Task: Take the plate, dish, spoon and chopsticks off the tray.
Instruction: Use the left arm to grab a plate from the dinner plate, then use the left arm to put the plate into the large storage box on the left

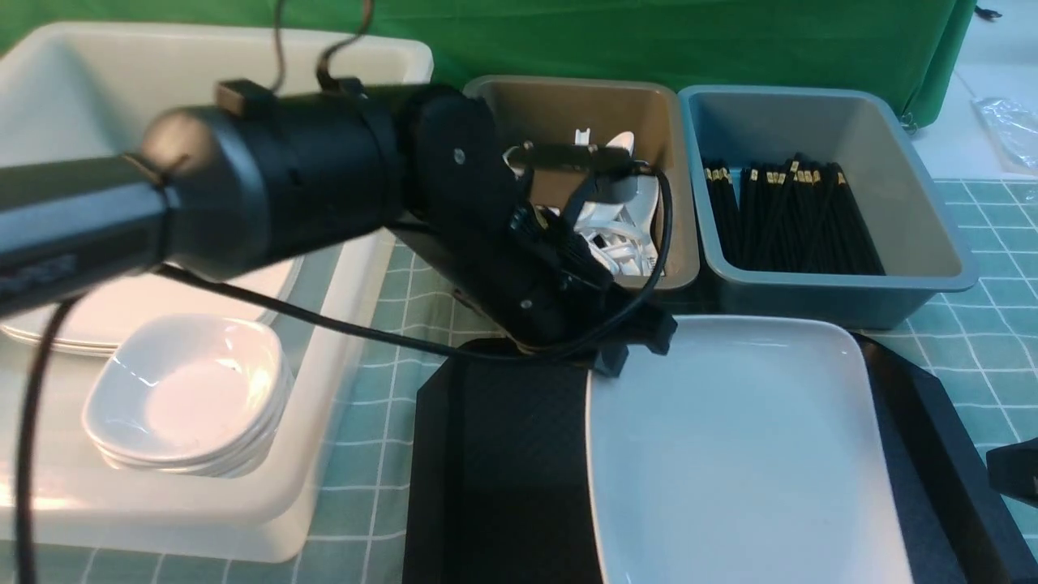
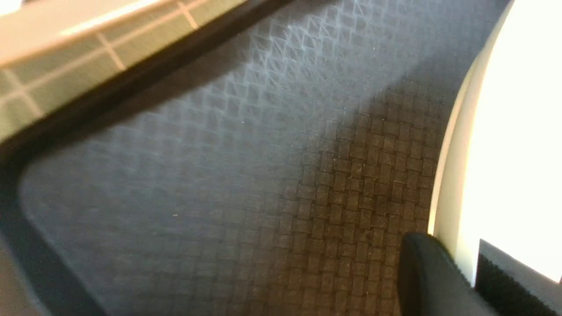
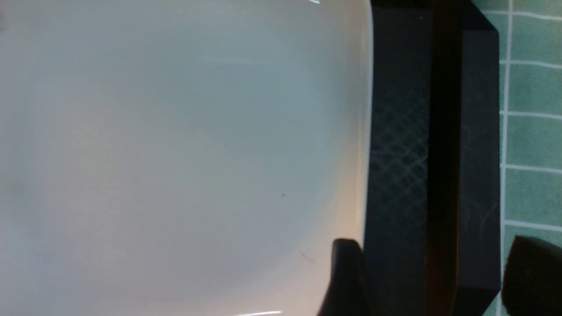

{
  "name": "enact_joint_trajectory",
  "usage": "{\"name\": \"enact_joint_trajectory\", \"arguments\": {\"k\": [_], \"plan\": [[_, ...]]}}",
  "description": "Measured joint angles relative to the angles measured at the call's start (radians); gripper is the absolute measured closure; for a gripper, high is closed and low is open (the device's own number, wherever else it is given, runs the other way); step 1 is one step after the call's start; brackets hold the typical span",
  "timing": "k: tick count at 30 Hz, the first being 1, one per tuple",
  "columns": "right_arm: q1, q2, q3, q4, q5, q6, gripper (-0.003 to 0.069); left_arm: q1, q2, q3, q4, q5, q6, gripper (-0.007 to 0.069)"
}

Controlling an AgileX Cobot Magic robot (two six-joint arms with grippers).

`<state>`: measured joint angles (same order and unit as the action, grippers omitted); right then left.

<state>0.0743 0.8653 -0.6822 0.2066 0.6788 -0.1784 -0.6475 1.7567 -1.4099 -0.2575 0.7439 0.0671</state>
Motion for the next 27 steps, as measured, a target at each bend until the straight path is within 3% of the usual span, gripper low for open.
{"name": "enact_joint_trajectory", "arguments": {"k": [4,10,19,27], "plan": [[0.0,0.0,0.0,0.0,0.0,0.0,0.0178,0.007,-0.031,0.0,0.02,0.004,-0.022,0.0606],[0.0,0.0,0.001,-0.001,0.0,-0.001,0.0178,0.103,-0.11,0.001,-0.014,0.036,-0.041,0.0603],[0.0,0.0,0.001,-0.001,-0.021,-0.003,0.0178,0.27,-0.257,0.002,-0.108,0.064,0.013,0.0596],[0.0,0.0,0.001,-0.001,-0.029,-0.003,0.0178,0.329,-0.285,0.003,-0.115,0.088,0.03,0.0595]]}}
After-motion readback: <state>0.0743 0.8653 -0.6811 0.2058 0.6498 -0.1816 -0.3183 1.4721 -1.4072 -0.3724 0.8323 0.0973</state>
